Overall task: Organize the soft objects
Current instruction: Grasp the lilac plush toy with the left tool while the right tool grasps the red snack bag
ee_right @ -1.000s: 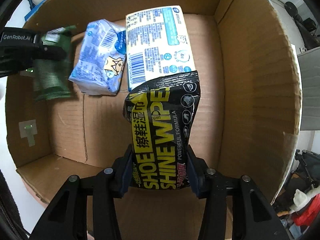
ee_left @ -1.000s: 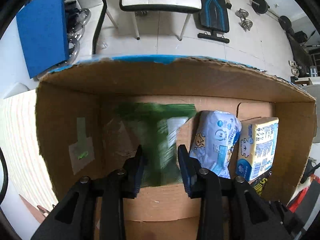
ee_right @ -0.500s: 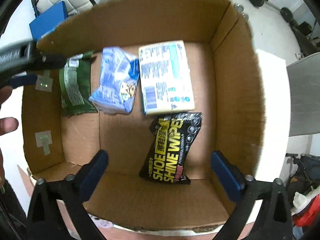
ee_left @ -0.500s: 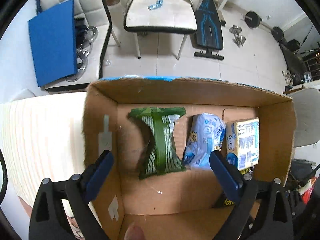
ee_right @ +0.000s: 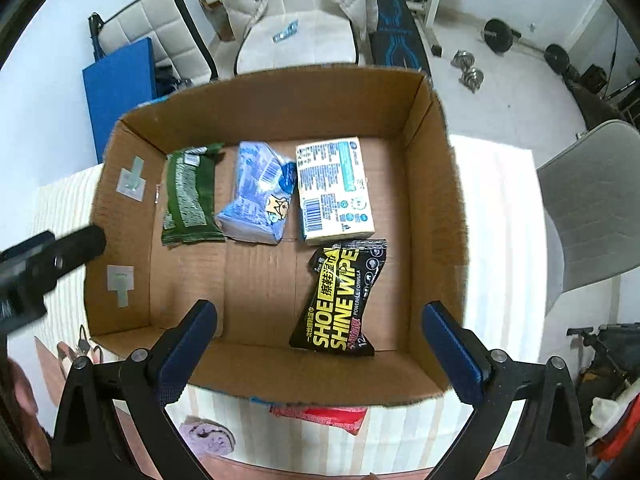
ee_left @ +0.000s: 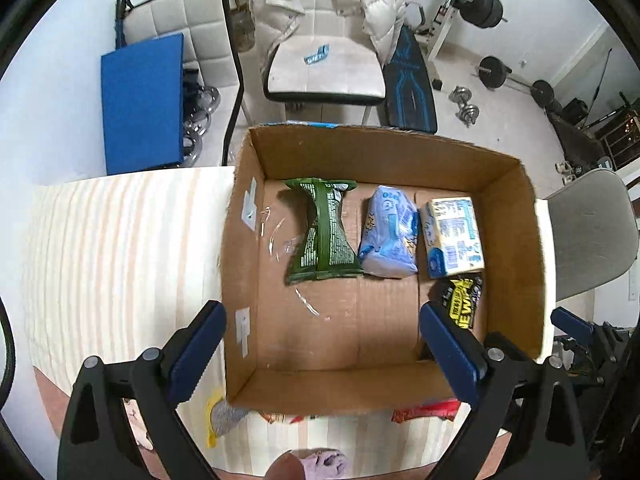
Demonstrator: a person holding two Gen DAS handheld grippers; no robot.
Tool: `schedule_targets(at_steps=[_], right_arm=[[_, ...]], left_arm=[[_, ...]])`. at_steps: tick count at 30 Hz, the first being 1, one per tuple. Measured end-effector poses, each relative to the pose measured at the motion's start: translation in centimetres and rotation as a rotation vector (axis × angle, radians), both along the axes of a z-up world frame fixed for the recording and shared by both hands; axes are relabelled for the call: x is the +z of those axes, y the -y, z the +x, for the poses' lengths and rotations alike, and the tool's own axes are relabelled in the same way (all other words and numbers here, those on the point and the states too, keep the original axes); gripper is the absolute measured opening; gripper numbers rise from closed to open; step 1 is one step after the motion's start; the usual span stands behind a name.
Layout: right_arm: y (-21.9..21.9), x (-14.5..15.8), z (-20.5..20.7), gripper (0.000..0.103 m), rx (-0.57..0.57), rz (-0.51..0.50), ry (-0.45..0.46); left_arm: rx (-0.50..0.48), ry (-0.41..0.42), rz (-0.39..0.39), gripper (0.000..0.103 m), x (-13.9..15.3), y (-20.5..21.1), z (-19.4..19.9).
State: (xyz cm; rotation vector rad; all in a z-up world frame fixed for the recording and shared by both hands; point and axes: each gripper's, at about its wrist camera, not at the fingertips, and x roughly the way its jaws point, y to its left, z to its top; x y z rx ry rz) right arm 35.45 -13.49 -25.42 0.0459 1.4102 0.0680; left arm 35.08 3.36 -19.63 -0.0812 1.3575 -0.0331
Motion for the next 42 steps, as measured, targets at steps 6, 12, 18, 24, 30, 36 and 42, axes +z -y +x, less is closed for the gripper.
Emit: schedule_targets(at_steps=[6, 12, 18, 24, 30, 36, 42], right_arm=[[-0.1, 3.2, -1.9, 0.103, 0.001, 0.021, 0.061], [-0.3, 5.7, -5.4, 0.103, 0.119, 0.135, 0.12], [-1.7, 1.1, -12.1, 0.103, 0.449, -0.042, 0.037], [-2.8, -7.0, -13.3, 0.103, 0.6, -0.157, -0.087], [-4.0, -12.9, -12.7, 0.095, 0.695, -0.254, -0.152], [-3.5, -14.8, -12.5, 0.071, 0.689, -0.342, -0.164], [-0.6, -13.4, -12.7, 0.064, 0.465, -0.079, -0.325]], left_arm=[[-0.002, 0.054, -0.003, 0.099, 3.0, 0.0, -2.2], [0.003, 0.131, -0.005, 0.099, 5.5, -0.9, -8.4], [-0.018, 0.03, 0.099, 0.099, -0.7, -0.8, -16.6], [-0.045, -0.179, 0.134, 0.099, -10.3, -0.4, -19.8], [-0.094, -0.252, 0.13, 0.099, -14.6, -0.6, -20.7], [-0.115, -0.284, 0.098, 0.099, -16.1, -0.7, -20.7], [-0.183, -0.327, 0.069, 0.099, -17.6, -0.2, -21.2]])
